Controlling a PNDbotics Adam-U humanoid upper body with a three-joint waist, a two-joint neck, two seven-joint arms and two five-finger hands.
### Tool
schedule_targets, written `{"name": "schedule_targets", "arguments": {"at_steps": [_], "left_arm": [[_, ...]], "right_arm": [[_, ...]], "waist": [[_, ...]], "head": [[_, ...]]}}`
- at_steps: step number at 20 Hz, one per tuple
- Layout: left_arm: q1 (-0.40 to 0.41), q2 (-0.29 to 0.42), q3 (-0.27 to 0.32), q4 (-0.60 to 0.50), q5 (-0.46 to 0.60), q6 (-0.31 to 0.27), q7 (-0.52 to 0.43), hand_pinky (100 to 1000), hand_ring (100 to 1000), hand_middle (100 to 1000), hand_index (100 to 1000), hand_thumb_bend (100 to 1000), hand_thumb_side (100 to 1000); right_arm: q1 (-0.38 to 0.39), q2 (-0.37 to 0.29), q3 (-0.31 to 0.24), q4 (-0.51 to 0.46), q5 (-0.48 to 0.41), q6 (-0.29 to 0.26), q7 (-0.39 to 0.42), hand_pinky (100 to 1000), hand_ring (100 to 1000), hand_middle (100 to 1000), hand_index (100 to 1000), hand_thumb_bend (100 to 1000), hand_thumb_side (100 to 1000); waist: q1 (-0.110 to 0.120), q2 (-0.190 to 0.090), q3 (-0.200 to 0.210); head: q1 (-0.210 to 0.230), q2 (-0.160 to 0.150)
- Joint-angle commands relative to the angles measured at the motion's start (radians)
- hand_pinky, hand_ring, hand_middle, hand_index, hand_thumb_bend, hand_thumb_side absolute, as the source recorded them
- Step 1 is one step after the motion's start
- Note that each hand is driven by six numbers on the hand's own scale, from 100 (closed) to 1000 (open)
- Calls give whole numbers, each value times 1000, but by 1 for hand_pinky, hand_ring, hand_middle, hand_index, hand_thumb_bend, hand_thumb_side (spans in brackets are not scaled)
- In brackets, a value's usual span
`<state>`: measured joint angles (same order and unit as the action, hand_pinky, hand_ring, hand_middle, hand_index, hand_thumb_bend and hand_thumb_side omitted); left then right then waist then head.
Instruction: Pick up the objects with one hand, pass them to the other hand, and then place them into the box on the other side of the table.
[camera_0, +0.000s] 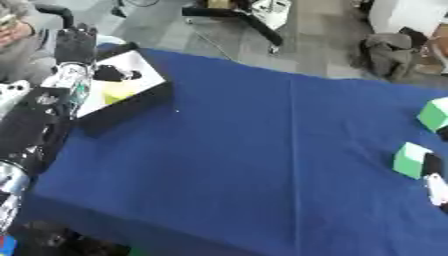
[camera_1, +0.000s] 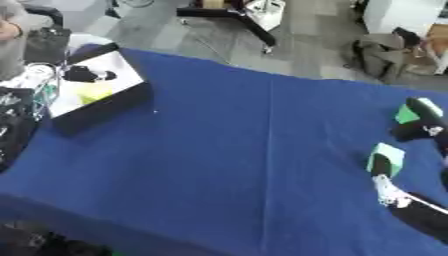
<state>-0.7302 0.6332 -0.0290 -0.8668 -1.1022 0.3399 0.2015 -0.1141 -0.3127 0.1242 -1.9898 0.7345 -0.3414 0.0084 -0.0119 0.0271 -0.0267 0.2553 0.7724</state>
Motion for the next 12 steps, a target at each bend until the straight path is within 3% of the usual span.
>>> {"name": "schedule_targets", "arguments": {"at_steps": [1, 2, 5, 8, 12], "left_arm": [[13, 38, 8, -209, 233, -27, 52, 941, 811, 759, 899, 690, 621], [31, 31, -1, -292, 347, -53, 60, 926, 770, 731, 892, 591, 600], [93, 17, -39, -539, 666, -179, 48, 914, 724, 681, 885, 449, 583], [157, -25, -69, -759, 948, -295, -14, 914, 691, 642, 873, 396, 601], [224, -94, -114, -973, 1207, -358, -140, 920, 678, 628, 872, 369, 618]], "right_arm": [[-10, -42, -21, -10, -1, 17, -12, 662, 626, 623, 1000, 100, 426], [-9, -59, -27, -10, -7, 25, -16, 663, 632, 630, 1000, 100, 420], [-4, -110, -41, -10, -54, 55, -31, 657, 648, 655, 1000, 100, 440], [1, -178, -54, -10, -159, 106, -41, 666, 689, 721, 1000, 100, 491], [11, -291, -71, -7, -284, 182, -36, 683, 742, 814, 1000, 100, 595]], "waist": [[5, -5, 4], [4, -4, 7], [4, -1, 17], [5, 3, 31], [4, 2, 47]], "head": [[-52, -2], [-77, -2], [-164, -2], [-293, -2], [-510, -2]]}}
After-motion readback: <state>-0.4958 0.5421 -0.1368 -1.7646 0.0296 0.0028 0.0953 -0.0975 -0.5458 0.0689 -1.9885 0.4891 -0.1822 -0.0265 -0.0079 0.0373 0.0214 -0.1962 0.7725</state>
